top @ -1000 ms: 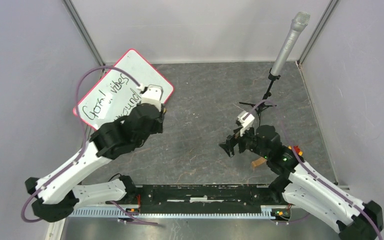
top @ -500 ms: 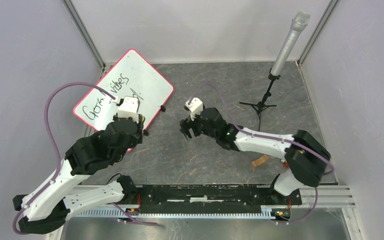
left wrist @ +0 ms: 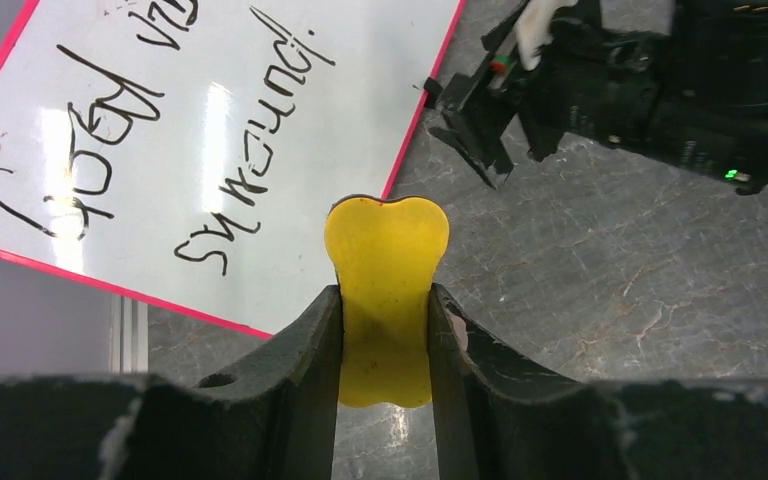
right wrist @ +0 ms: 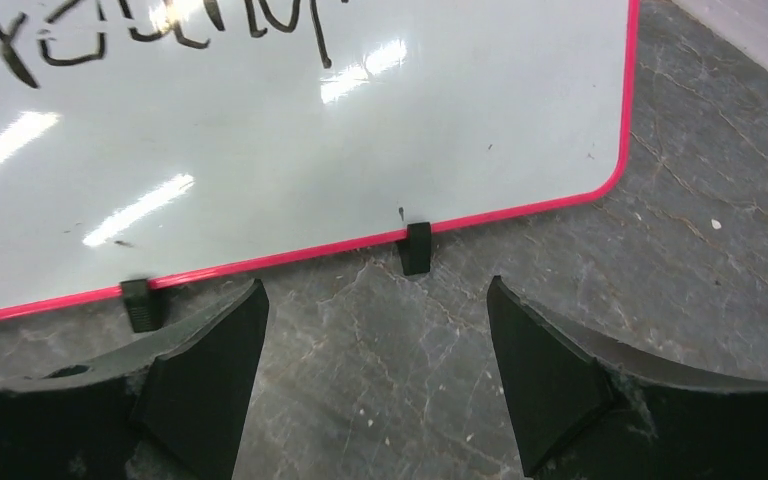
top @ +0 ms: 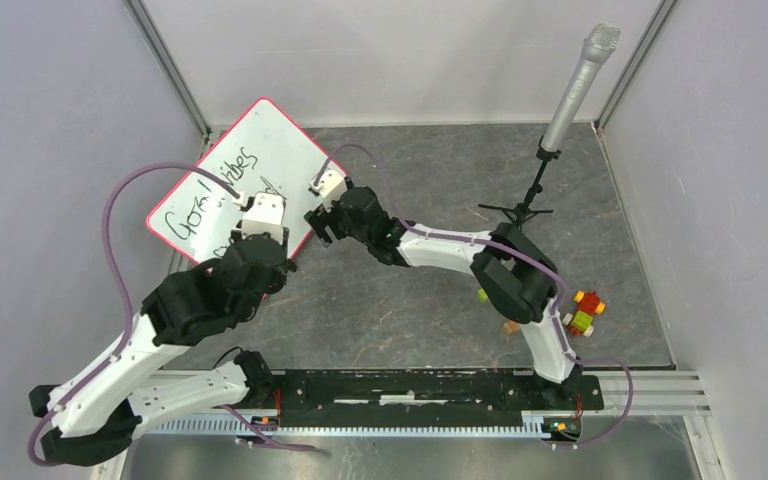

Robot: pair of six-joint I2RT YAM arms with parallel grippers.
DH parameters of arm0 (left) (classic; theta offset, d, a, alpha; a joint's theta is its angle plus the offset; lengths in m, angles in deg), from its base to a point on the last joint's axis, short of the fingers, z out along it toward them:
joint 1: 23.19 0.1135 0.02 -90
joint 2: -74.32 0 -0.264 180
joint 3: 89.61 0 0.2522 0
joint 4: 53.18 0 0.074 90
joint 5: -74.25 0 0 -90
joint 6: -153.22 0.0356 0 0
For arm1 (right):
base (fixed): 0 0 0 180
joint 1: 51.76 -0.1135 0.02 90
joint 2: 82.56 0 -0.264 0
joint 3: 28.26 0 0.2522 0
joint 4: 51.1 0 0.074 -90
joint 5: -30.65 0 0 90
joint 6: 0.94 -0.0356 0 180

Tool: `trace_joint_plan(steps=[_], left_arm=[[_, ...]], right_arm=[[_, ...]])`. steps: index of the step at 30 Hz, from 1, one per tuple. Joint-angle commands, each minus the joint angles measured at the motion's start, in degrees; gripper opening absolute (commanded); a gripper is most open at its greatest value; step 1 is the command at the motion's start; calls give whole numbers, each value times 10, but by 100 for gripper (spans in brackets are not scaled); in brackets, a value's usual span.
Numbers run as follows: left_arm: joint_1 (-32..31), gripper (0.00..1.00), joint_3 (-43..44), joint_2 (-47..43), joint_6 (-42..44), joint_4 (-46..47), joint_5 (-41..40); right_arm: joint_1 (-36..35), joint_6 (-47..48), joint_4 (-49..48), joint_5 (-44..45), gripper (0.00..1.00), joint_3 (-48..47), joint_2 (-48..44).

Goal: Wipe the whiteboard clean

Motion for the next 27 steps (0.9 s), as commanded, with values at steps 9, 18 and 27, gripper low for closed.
trace_joint_plan(steps=[9,18,27], left_arm=[[13,42,2,61,62,74,-46],[68,43,-5,79,63,104,19],[128,42,1,85,52,100,76]], right_arm=[[35,36,84,-72,74,-133,128],[41,22,107,-102,67,-184,178],[41,26,134,-95,65,-254,227]])
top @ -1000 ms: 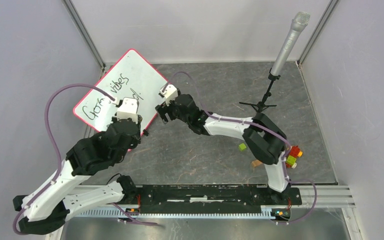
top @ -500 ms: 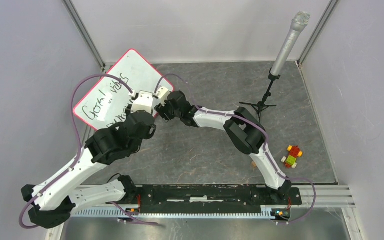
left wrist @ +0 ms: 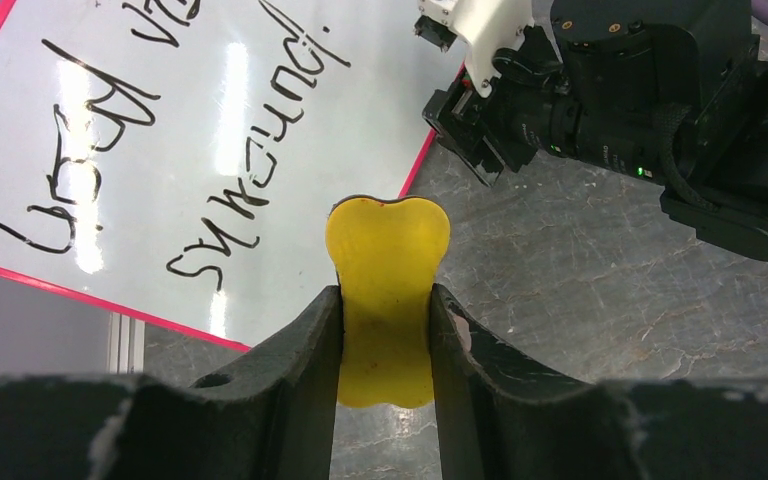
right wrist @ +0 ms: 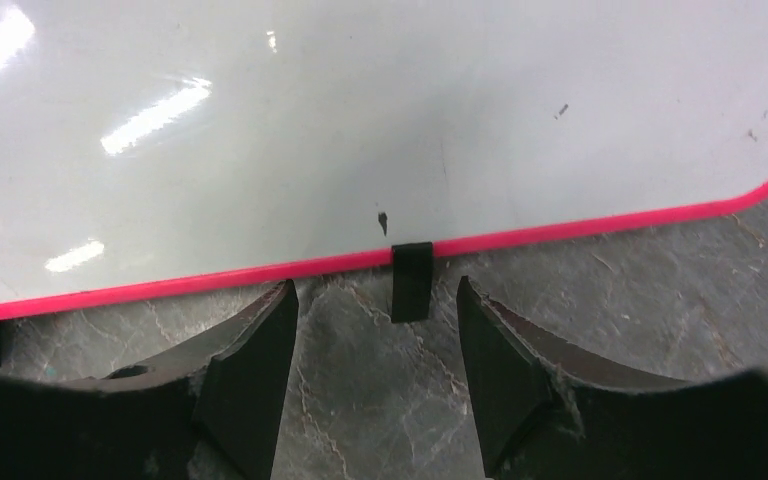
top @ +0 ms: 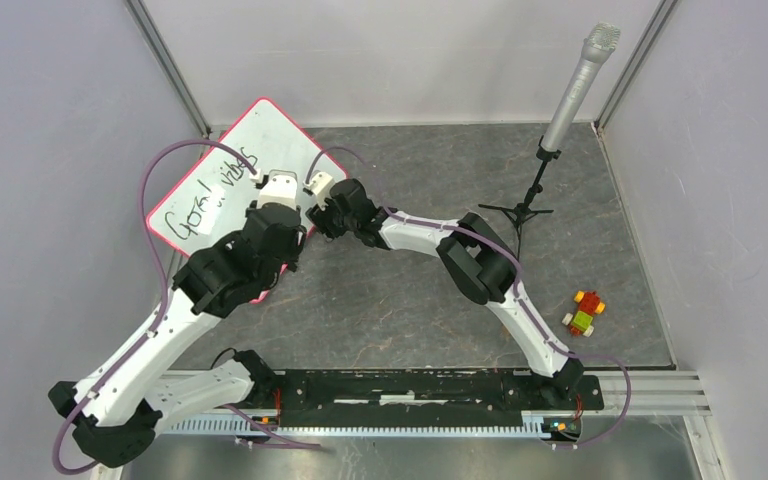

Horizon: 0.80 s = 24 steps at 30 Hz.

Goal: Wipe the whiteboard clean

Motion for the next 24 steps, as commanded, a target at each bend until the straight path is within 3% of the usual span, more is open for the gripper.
trace_joint_plan(steps=[1,12,24], left_arm=[[26,42,3,-2,9,17,29],[66,40,9,10,1,10,65],[97,39,-24,25,0,5,47]], right_arm=[[-4,-1,10,-1,64,-54,26],[-3,4,13,9,43,-70,35],[-3,25,1,11,11,-27,1]])
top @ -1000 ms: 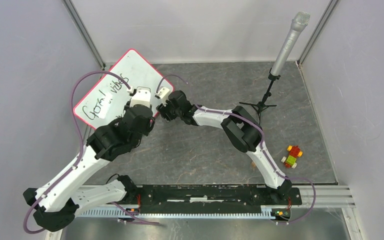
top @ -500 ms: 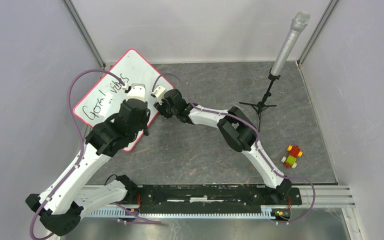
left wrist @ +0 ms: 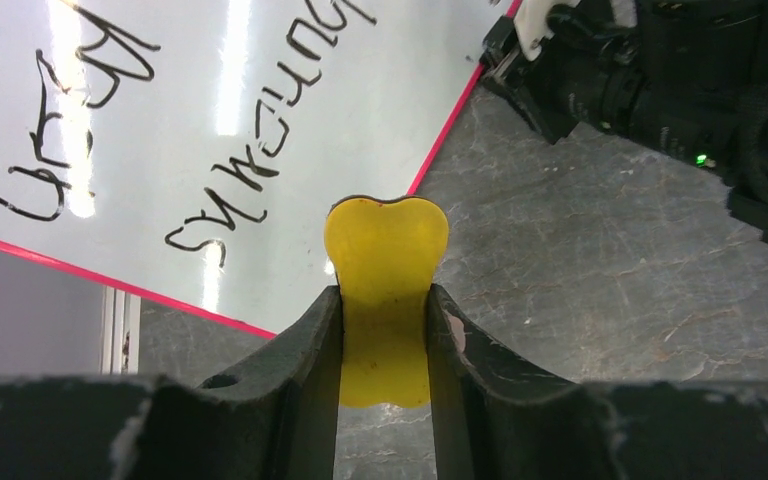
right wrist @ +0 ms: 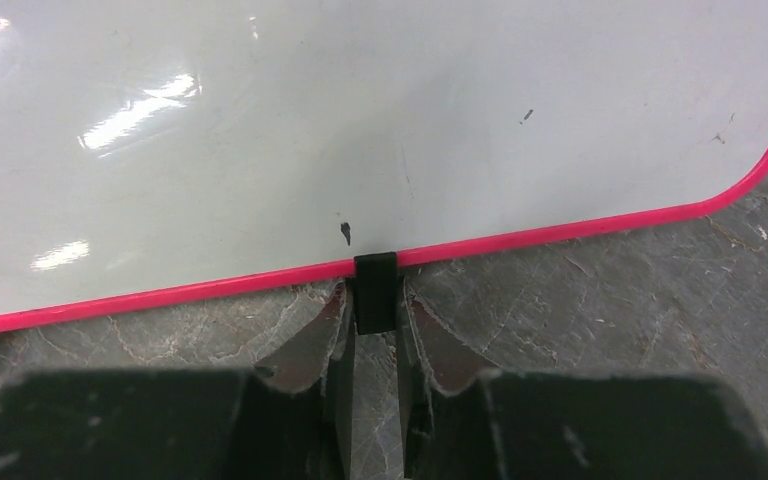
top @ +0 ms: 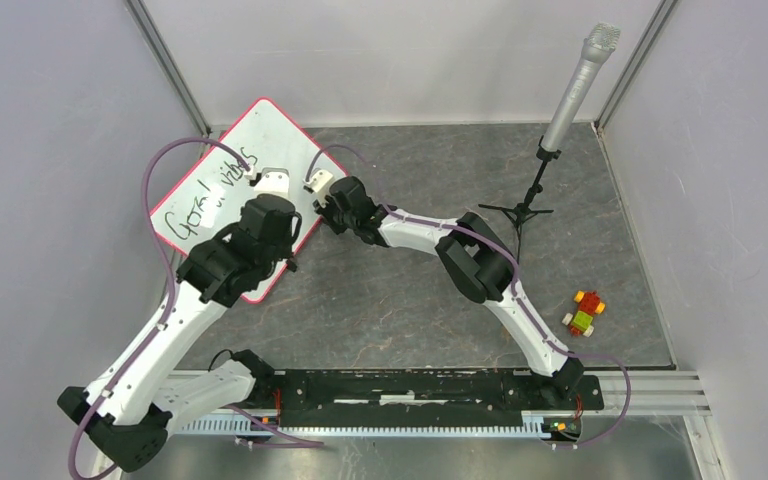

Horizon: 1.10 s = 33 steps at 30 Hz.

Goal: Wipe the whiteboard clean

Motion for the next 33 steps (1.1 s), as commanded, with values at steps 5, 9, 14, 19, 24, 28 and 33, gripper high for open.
trace_joint_plan(steps=[5,9,14,19,24,28,33], left_arm=[[31,38,-33,31,8,24,-17],[50,38,-29,51,17,40,-37],[66,37,-17,105,16,60,-30],[76,37,3,169,17,104,-46],[83,37,91,268,54,108,-73],[95,37,171,344,84,104,-125],[114,38,244,419,127,105,-199]], right_arm=[[-1,42,-30,13,0,80,-71],[17,38,-51,-5,0,161,-117],[57,12,-52,-111,0,221,-144],[83,17,-23,-149,0,219,-140],[95,33,11,-160,0,207,-139],[98,45,27,-152,0,206,-147],[109,30,4,-181,0,222,-158]])
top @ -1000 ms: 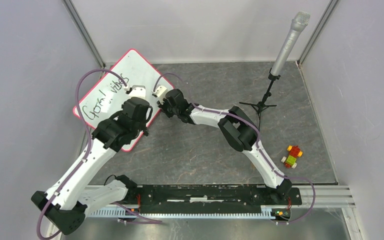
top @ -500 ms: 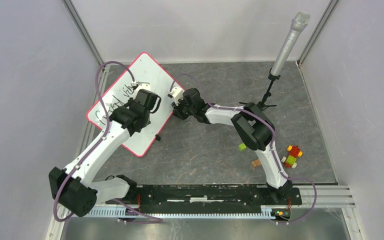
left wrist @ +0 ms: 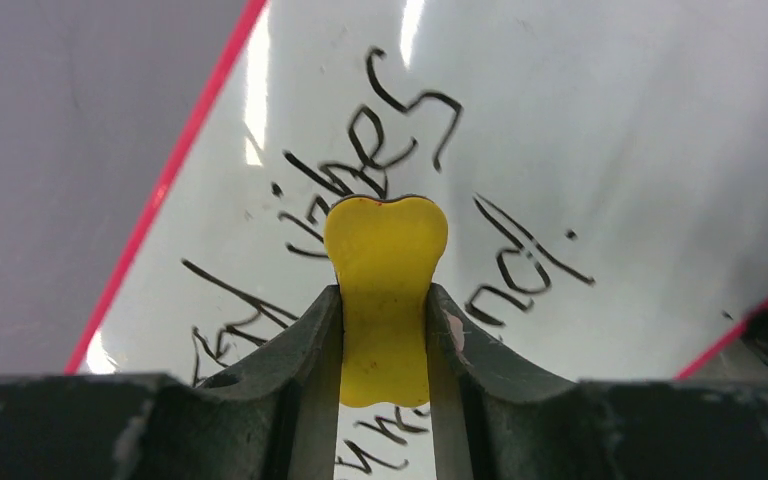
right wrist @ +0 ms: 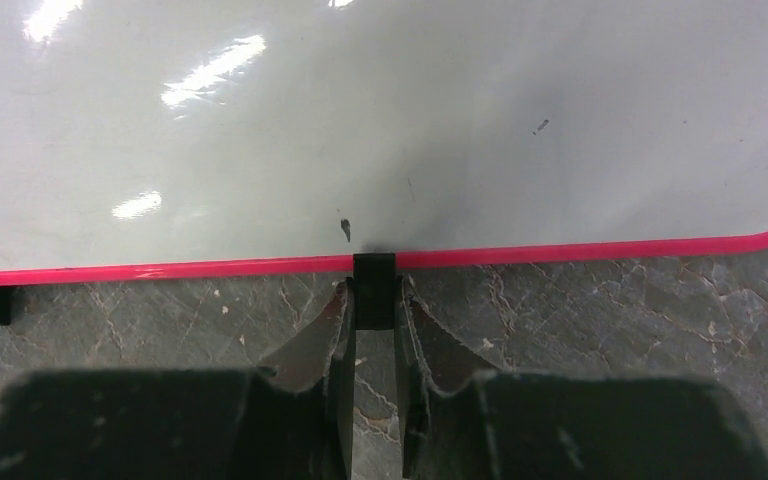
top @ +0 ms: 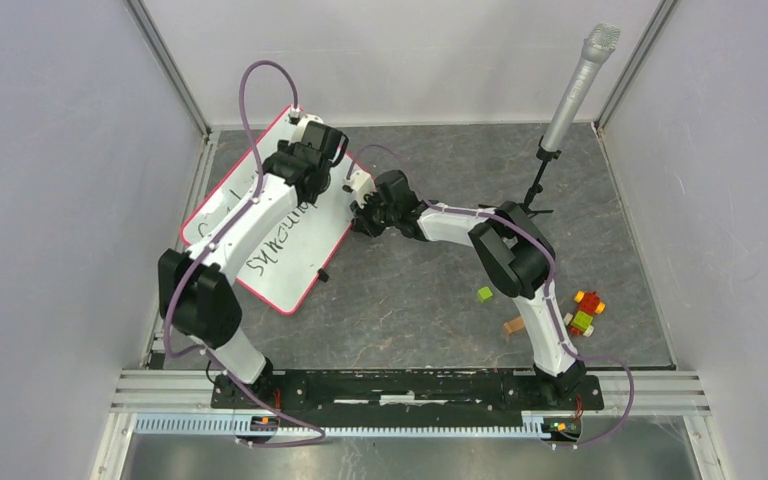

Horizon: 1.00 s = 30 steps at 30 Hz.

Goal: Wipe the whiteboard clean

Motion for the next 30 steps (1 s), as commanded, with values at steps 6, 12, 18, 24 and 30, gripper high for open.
trace_joint_plan(steps=[6,12,18,24,30], left_arm=[[49,38,89,71,58,43,-40],[61,38,113,103,62,47,-20],[66,56,115,115,66,51,2],[66,61,100,103,56,55,17],[68,53,100,105,58,61,11]], right_arm=[[23,-11,61,-32,0,-27,2],[23,-19,46,-40,0,-13,-11],[24,-19,56,-43,0,-24,-6],[23,-23,54,-50,0,-27,-2],[23,-30,46,-46,0,-24,0]])
